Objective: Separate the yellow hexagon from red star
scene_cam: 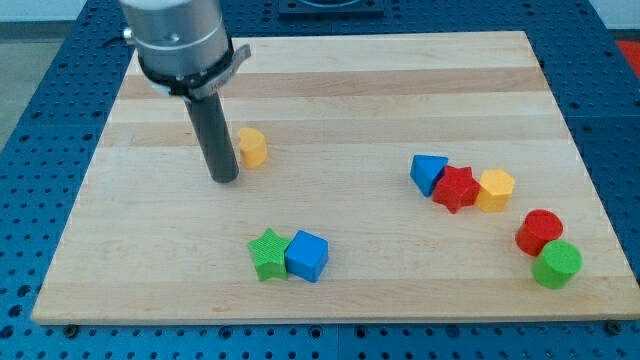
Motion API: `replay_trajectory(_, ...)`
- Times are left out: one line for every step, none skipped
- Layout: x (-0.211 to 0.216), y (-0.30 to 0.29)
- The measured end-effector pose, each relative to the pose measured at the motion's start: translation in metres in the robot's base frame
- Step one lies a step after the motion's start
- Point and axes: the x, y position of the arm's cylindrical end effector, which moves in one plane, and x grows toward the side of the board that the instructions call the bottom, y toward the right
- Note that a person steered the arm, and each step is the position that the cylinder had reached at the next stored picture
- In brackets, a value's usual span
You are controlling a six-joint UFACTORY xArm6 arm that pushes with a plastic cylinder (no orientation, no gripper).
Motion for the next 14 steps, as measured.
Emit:
replay_trajectory(-0.019,0.026)
replay_trajectory(-0.07,0.027)
replay_trajectory(-0.097,0.033)
replay_trajectory(-0.102,0.063)
replay_trajectory(-0.114,0.141)
replay_trajectory(-0.115,0.231)
replay_trajectory(-0.102,0.304)
replay_trajectory(-0.068,0.331)
replay_trajectory(-0.042,0.347)
replay_trajectory(-0.013,0.356)
replay_trajectory(0.015,0.353)
replay_trajectory(0.044,0.312)
replay_trajectory(0.054,0.273)
replay_trajectory(0.033,0.251)
